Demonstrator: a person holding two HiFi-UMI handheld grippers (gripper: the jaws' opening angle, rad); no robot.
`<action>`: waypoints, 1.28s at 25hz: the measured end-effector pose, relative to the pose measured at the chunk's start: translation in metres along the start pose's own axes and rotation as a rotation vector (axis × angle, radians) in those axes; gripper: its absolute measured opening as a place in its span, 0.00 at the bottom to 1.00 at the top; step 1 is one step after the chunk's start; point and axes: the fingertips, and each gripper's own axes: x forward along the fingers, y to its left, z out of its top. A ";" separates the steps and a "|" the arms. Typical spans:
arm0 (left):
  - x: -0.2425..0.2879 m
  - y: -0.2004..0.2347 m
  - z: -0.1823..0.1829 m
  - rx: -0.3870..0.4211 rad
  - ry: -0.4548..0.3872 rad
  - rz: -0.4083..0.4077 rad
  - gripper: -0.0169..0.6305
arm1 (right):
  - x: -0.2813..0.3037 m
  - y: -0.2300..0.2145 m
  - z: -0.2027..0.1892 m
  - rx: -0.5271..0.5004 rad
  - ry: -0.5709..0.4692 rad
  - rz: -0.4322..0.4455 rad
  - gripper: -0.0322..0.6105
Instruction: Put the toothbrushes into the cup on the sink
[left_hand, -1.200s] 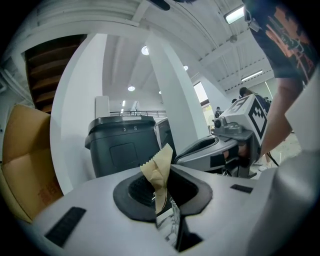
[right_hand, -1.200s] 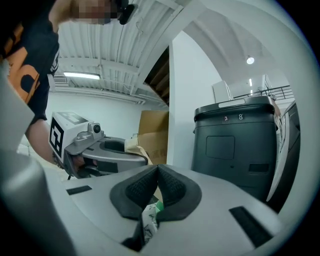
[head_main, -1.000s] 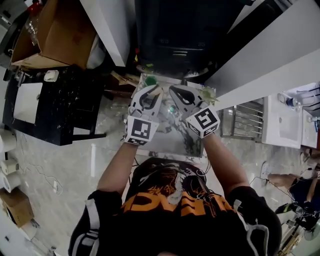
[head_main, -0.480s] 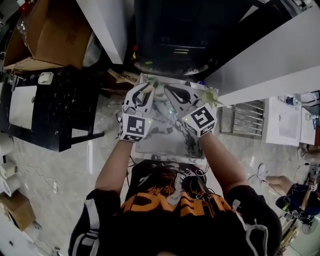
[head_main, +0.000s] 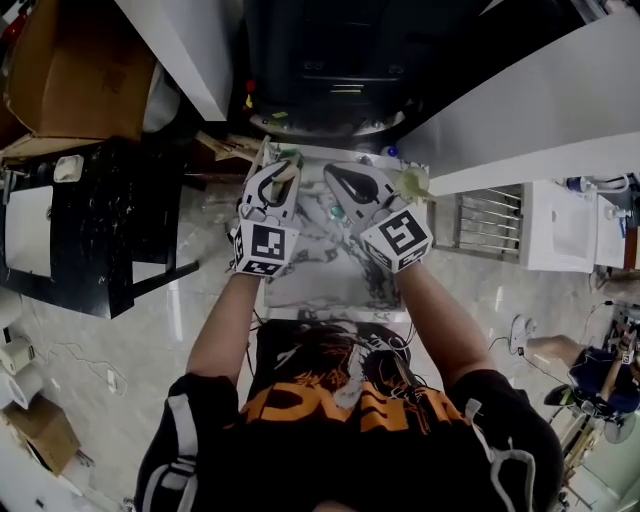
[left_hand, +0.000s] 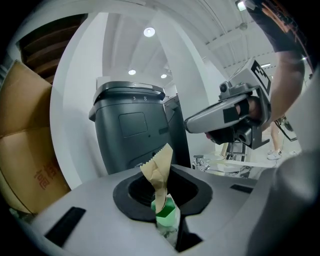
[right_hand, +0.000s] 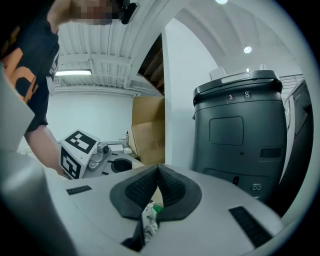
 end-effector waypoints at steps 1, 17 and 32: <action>0.003 0.000 -0.004 -0.003 0.008 -0.002 0.14 | -0.001 -0.001 -0.001 0.004 0.002 -0.004 0.07; 0.026 -0.007 -0.036 0.034 0.112 -0.053 0.51 | -0.014 -0.012 -0.012 0.004 0.027 -0.026 0.07; -0.035 -0.043 0.085 0.067 -0.143 -0.048 0.45 | -0.079 0.012 0.035 -0.048 -0.071 -0.045 0.07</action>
